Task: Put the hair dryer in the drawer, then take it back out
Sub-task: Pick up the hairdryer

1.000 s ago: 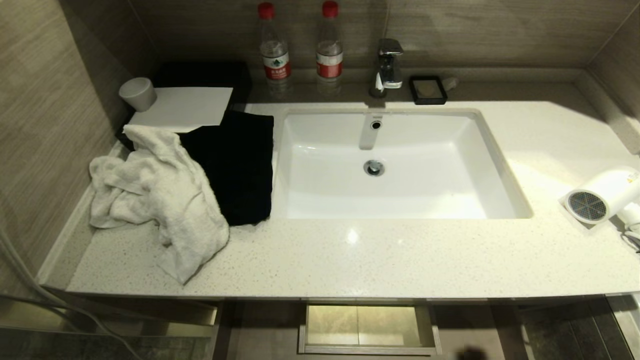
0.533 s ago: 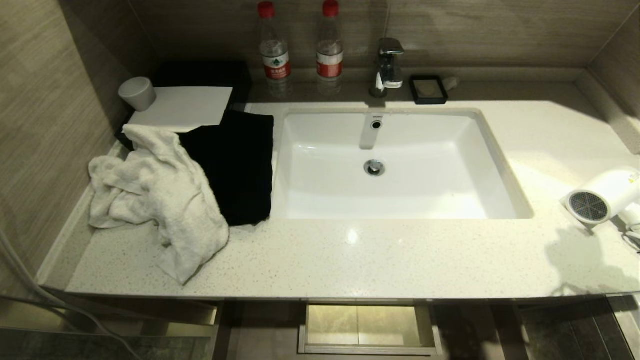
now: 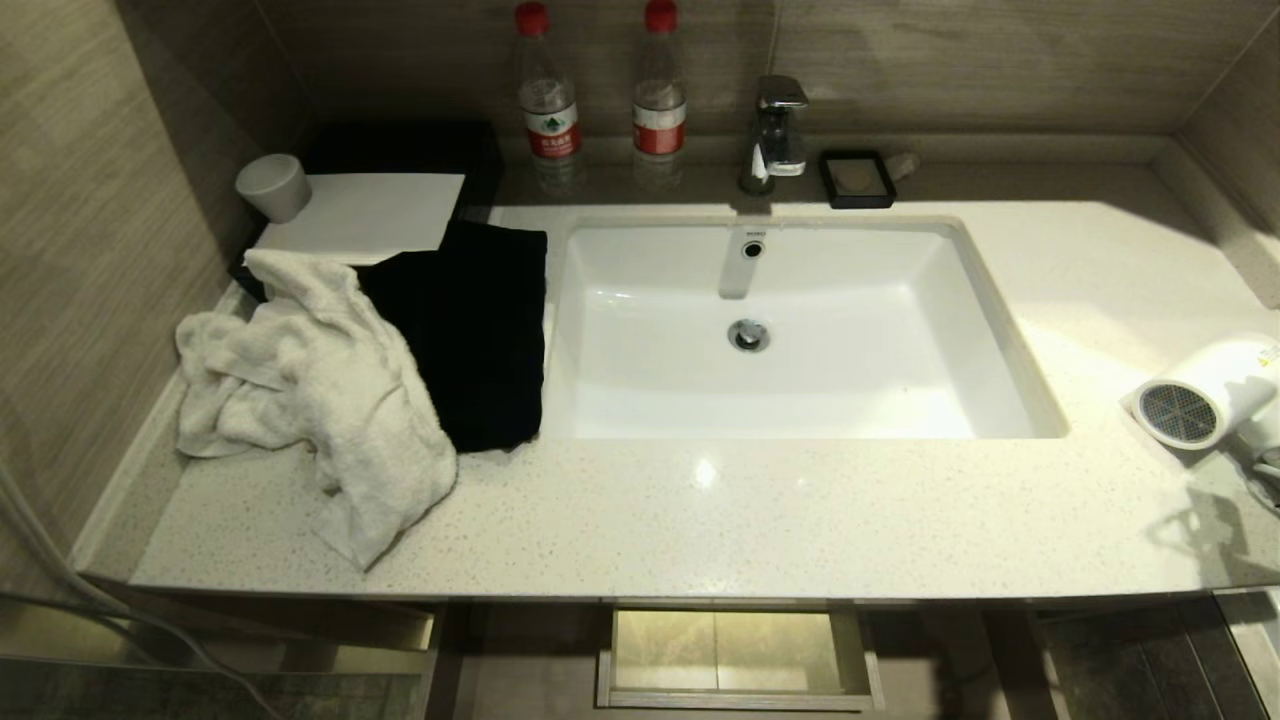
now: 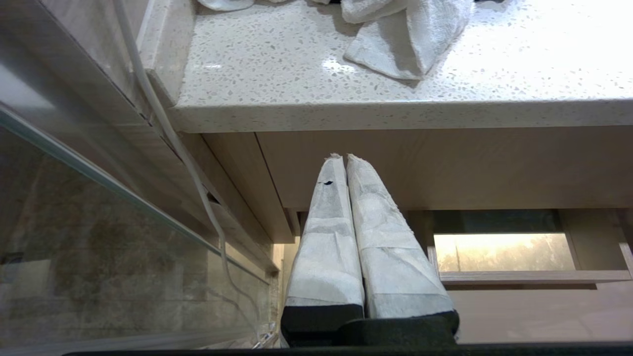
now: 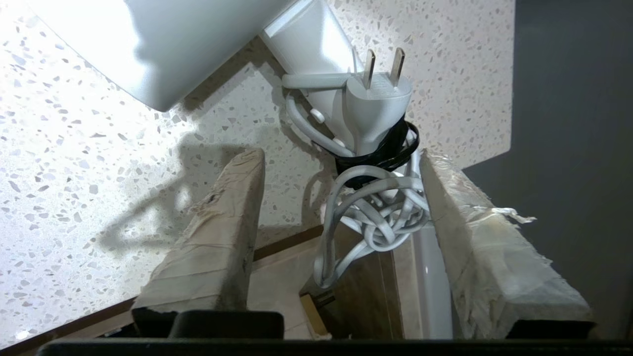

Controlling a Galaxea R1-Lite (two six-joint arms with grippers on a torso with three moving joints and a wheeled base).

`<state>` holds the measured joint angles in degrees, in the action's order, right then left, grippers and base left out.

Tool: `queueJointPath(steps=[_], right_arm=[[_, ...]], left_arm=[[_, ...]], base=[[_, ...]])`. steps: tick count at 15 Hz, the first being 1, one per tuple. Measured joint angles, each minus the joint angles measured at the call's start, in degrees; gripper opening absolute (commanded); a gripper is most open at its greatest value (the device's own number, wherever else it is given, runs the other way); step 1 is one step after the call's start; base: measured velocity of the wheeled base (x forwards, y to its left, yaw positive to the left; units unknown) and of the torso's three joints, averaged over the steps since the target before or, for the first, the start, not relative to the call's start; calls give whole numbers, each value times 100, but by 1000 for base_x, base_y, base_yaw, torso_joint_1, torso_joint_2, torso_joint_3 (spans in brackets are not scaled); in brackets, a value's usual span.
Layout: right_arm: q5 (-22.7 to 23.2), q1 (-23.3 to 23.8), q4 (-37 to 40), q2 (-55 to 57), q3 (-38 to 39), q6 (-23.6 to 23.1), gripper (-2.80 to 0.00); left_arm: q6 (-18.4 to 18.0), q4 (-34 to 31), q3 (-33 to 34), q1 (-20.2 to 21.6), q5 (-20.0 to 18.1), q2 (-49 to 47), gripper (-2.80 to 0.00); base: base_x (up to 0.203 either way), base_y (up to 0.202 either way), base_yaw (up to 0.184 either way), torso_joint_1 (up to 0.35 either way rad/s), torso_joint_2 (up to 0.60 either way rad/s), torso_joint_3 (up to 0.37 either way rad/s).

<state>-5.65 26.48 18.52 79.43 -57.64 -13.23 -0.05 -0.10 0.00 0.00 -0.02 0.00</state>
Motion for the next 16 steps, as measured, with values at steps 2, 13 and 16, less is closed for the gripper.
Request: queueJointPath(steps=[2, 13, 16], right_arm=[[286, 33, -57, 86, -36, 28, 0], [1003, 373, -732, 910, -741, -203, 0], [1005, 434, -738, 1123, -796, -192, 0]], left_arm=[[-2, 0, 0, 0, 1, 0, -280], [-4, 2, 0, 0, 2, 0, -280], [0, 2, 0, 0, 2, 0, -280]], base=[[0, 0, 0, 0, 0, 0], [0, 0, 0, 0, 0, 0], [0, 0, 0, 0, 0, 0]])
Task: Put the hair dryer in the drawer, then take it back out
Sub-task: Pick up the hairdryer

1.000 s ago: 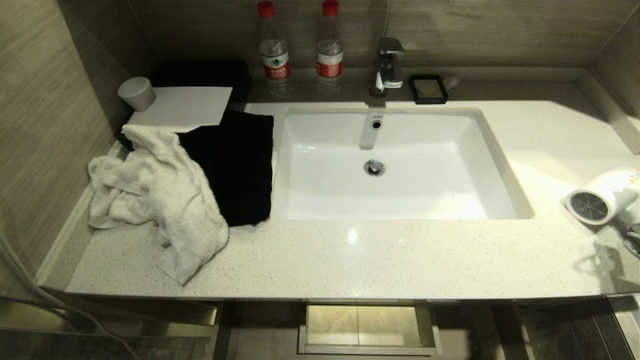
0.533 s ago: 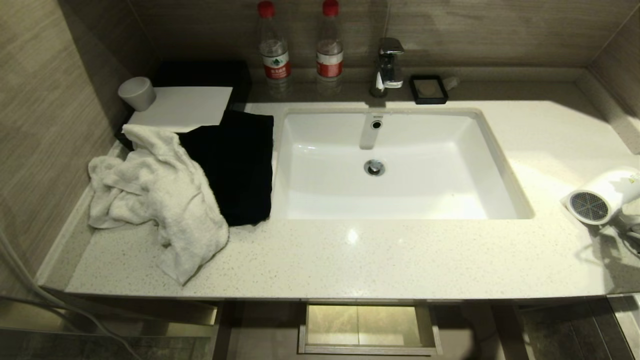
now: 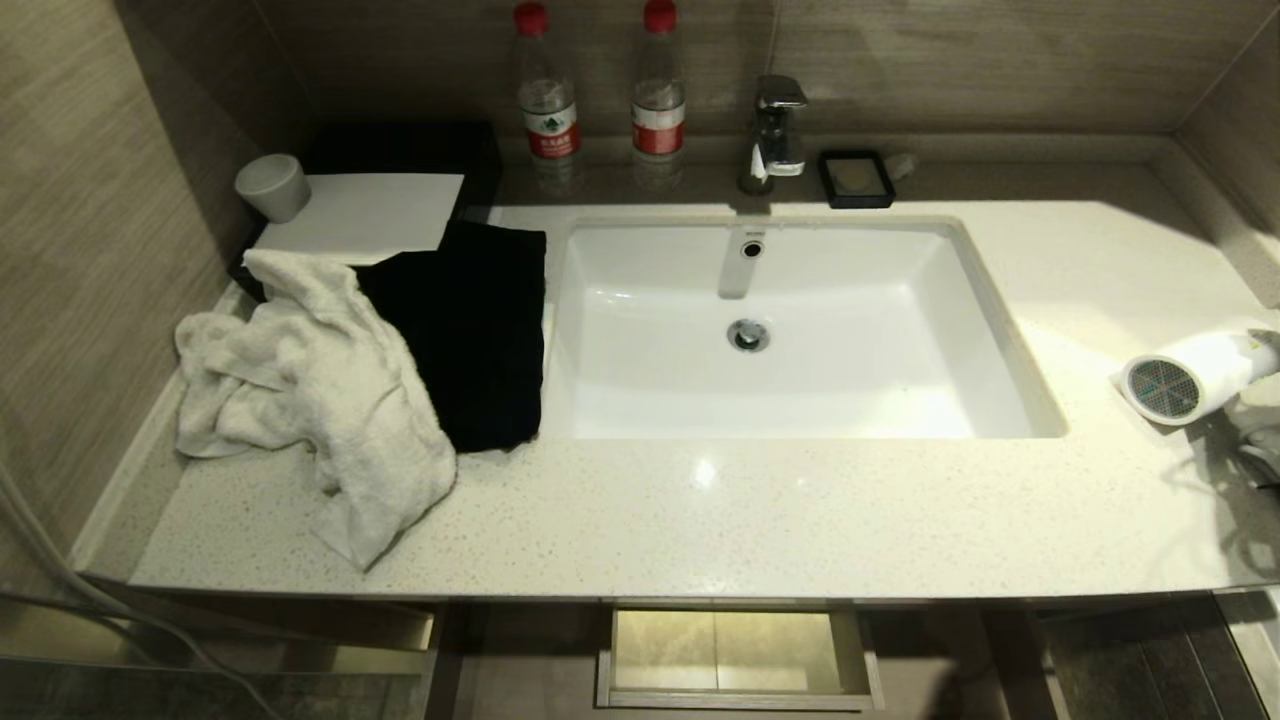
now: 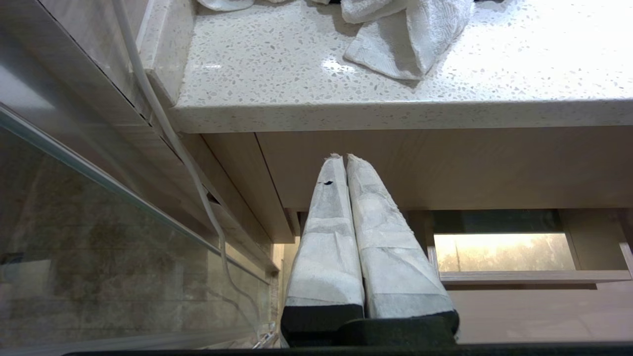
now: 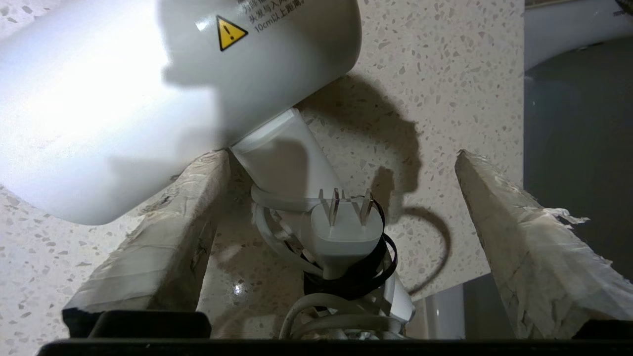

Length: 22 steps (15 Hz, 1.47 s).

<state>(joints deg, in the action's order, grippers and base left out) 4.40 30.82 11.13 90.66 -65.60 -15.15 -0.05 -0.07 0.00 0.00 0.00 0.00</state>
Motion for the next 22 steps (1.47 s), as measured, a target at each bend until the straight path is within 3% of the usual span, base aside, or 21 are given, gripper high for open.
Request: queueJointPath(steps=[4, 8, 17, 19, 22], right_arm=[[338, 62, -322, 254, -86, 55, 0], [1046, 107, -148, 328, -144, 269, 0], [1199, 342, 440, 285, -147, 194, 0], [1308, 443, 966, 224, -108, -42, 0], [1998, 601, 1551, 179, -94, -602, 0]], left_arm=[[-4, -2, 0, 0, 0, 0, -280], [0, -2, 0, 0, -1, 0, -280], [2, 0, 0, 0, 0, 0, -280], [1, -2, 0, 0, 0, 0, -280], [-2, -2, 0, 0, 0, 0, -280]], base=[[0, 0, 0, 0, 0, 0], [0, 0, 0, 0, 0, 0], [0, 0, 0, 0, 0, 0], [0, 0, 0, 0, 0, 0], [0, 0, 0, 0, 0, 0]])
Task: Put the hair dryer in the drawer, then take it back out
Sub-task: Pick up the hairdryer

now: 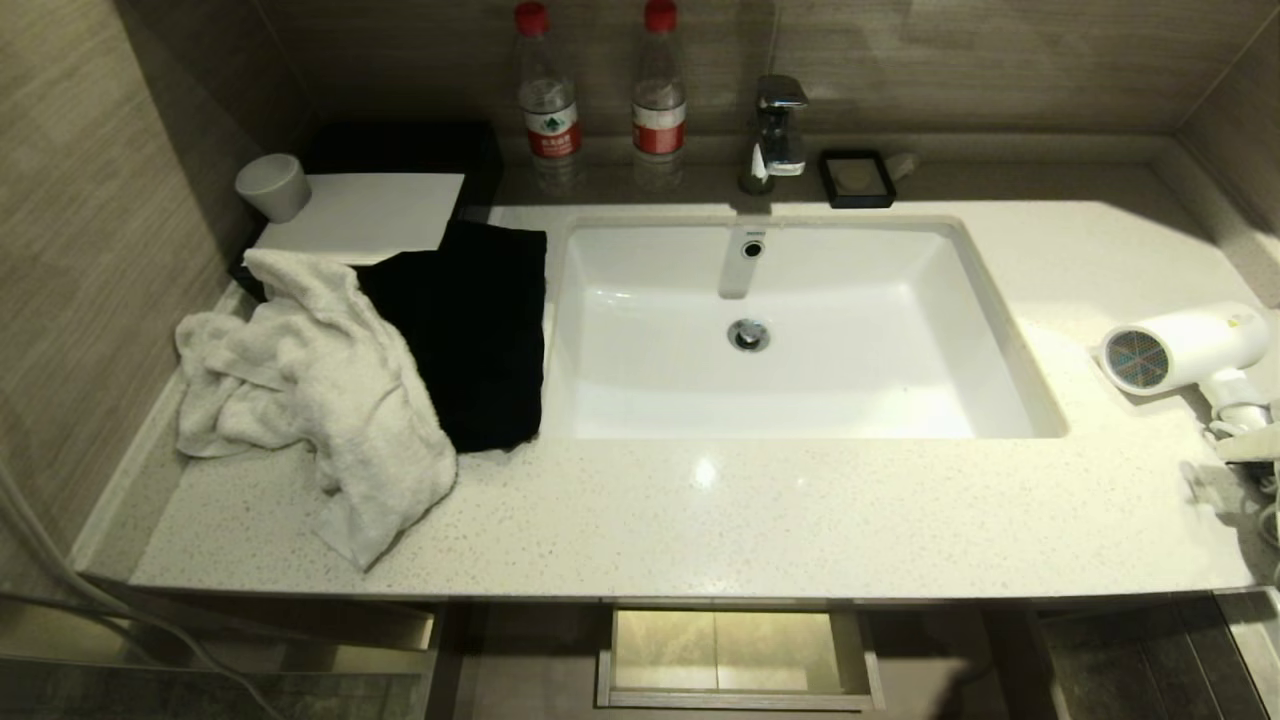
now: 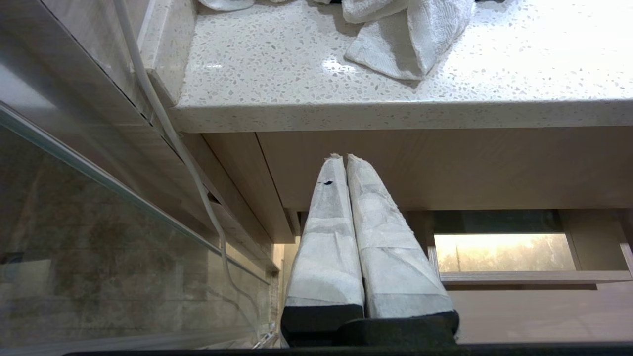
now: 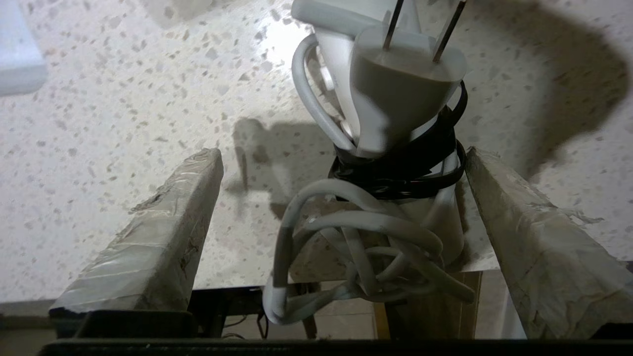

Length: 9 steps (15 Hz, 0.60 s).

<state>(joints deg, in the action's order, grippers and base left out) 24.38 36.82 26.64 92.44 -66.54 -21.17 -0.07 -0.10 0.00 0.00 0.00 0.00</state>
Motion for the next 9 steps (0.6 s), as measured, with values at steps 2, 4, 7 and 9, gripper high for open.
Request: queueJointPath(steps=[2, 4, 7, 9], right_arm=[[114, 23, 77, 0, 4, -148, 0], [174, 38, 48, 38, -18, -325, 0], [181, 88, 104, 126, -28, -760, 0], [177, 121, 114, 212, -39, -1029, 0]], left_arm=[[-3, 0, 0, 0, 0, 0, -280], [0, 2, 0, 0, 0, 0, -280], [0, 0, 0, 0, 0, 0, -280], [2, 0, 0, 0, 0, 0, -280]], base=[[0, 0, 0, 0, 0, 0], [0, 0, 0, 0, 0, 0], [0, 0, 0, 0, 0, 0], [0, 0, 0, 0, 0, 0]])
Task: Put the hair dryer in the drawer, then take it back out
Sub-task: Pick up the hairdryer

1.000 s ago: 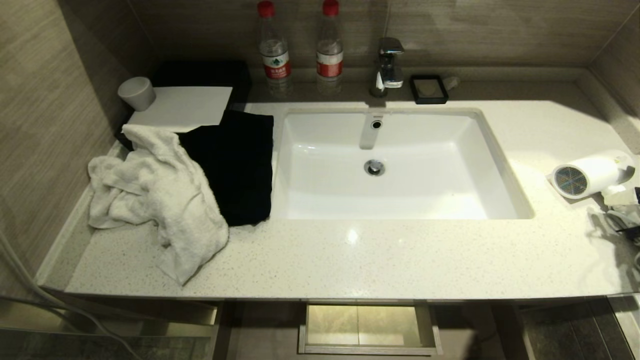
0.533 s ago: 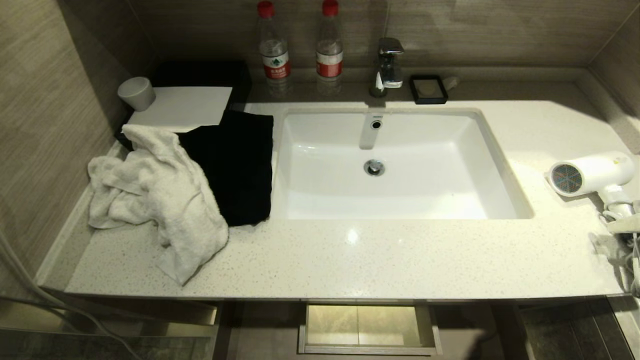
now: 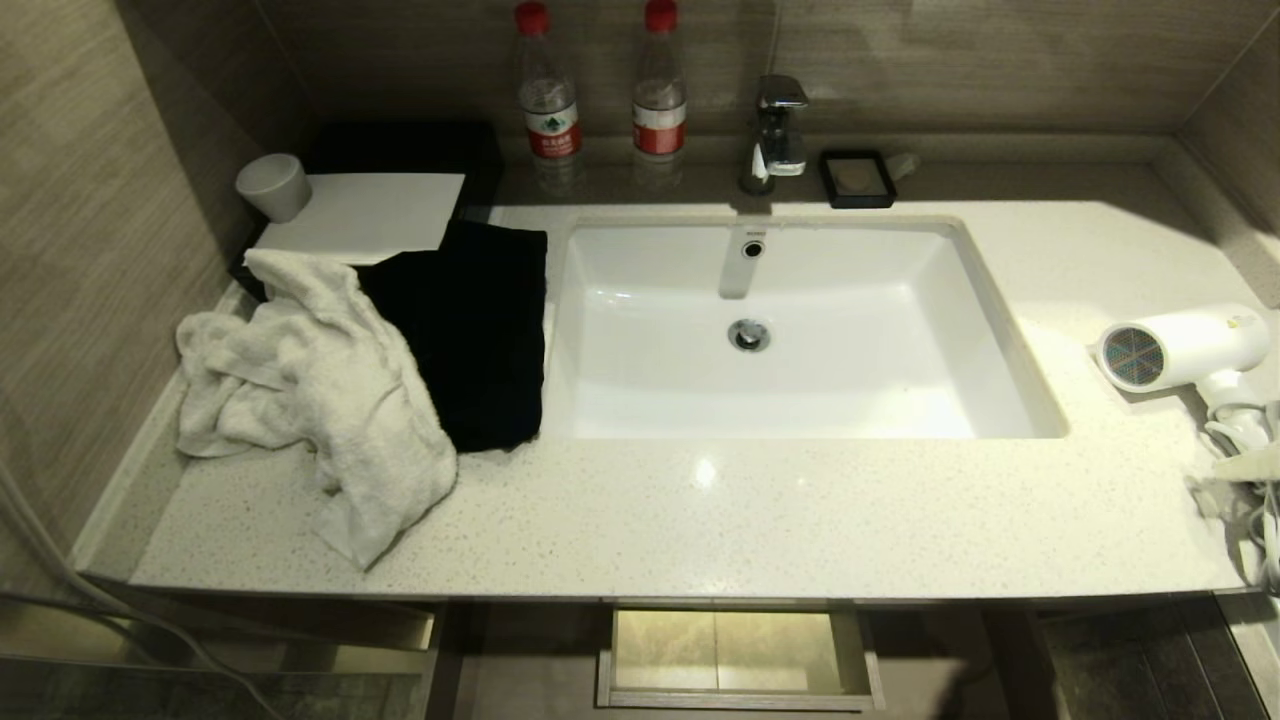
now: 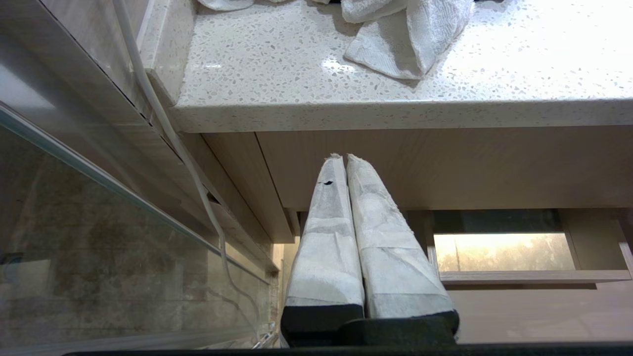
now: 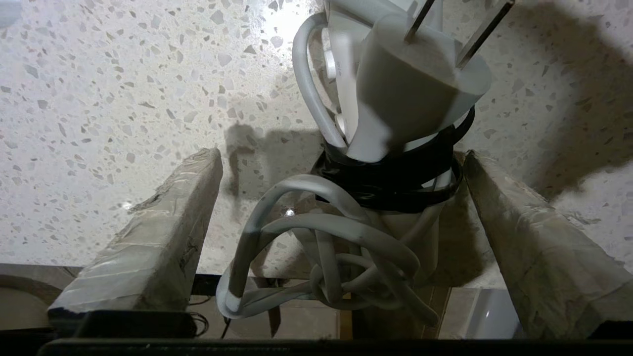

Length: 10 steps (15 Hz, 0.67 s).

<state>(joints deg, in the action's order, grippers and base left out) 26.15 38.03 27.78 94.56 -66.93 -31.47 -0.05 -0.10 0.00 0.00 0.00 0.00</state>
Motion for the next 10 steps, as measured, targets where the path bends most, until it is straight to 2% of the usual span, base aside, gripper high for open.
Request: queueJointPath(steps=[2, 10], right_arm=[[4, 14, -2, 115, -82, -264, 0], [15, 27, -33, 375, -160, -358, 0]], left_arm=[[-2, 2, 0, 0, 0, 0, -280], [-2, 2, 0, 0, 0, 0, -280]], base=[[0, 0, 0, 0, 0, 0], [0, 0, 0, 0, 0, 0]])
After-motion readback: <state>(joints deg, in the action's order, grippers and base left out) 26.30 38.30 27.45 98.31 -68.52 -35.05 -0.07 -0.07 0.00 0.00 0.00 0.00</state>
